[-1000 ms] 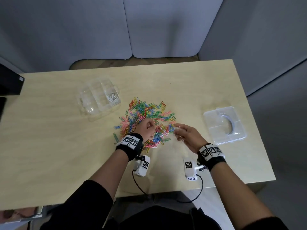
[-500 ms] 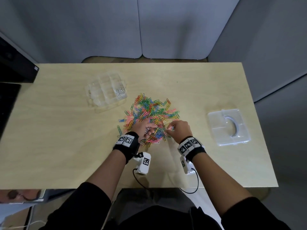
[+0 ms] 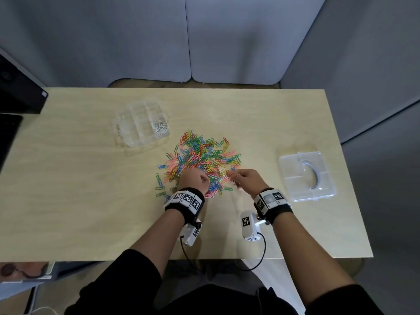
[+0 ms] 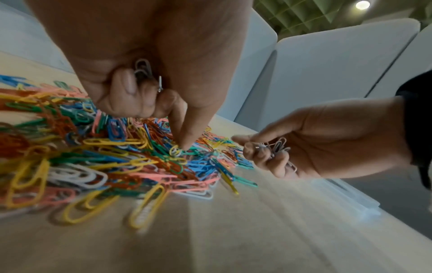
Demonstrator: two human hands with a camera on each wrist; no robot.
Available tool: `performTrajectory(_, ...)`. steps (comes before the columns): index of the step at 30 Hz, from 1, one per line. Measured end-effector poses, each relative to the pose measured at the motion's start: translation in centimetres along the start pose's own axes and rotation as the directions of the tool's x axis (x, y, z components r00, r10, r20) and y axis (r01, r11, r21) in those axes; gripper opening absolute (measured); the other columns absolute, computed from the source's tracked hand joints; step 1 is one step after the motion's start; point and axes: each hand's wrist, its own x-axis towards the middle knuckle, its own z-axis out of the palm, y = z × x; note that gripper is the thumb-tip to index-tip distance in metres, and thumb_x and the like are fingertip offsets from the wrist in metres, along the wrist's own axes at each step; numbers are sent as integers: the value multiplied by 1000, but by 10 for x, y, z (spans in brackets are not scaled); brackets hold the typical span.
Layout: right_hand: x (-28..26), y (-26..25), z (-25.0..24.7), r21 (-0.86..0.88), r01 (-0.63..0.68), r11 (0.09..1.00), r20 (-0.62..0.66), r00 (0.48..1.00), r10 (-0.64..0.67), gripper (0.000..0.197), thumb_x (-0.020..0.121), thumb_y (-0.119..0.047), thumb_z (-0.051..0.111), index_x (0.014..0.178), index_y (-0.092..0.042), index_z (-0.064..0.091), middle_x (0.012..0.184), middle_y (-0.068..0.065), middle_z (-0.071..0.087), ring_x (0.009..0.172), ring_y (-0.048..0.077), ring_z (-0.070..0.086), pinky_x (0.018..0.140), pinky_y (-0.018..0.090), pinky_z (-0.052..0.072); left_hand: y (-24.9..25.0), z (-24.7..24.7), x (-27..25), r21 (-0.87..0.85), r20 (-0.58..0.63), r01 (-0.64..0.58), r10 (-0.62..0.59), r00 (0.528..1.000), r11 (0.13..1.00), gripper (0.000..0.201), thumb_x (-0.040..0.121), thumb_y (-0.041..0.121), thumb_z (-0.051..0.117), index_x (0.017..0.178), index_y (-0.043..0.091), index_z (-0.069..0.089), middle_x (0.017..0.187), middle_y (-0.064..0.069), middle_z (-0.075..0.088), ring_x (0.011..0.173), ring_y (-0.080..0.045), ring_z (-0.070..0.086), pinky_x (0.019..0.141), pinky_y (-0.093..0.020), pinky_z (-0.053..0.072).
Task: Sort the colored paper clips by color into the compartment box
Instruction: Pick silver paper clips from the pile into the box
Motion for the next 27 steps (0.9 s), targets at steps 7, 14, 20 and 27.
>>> performTrajectory(7,-2,-14,6,-97,23,995,-31,999,-26,19,89,-27,69,75,-16,74,75,-7,60,76,14,54,71,26,42,5,-5,6,182,-68,-230,246,967,956,20,87,16,68,106,15,75,119,-9,63,111,-28,59,92,-35,48)
performTrajectory(14,7,-14,17,-629,126,767,-109,963,-247,17,86,-31,71,94,-16,76,98,2,74,87,17,66,73,24,48,12,-1,15,229,38,-314,314,949,921,19,86,15,64,98,21,77,104,-2,63,102,-23,59,84,-33,53)
performTrajectory(20,6,-7,13,-593,148,792,-102,961,-256,19,89,-30,67,90,-12,74,91,4,72,85,21,65,77,31,53,3,1,20,248,86,-323,312,946,913,19,89,27,68,106,23,75,125,-7,61,120,-28,55,100,-40,47)
performTrajectory(27,-1,-1,-4,-468,178,866,-137,953,-269,12,82,-22,75,72,-22,67,66,-10,60,64,4,54,62,20,36,-1,-2,25,238,81,-405,398,914,882,13,91,25,66,96,17,75,97,-2,60,100,-23,58,80,-30,45)
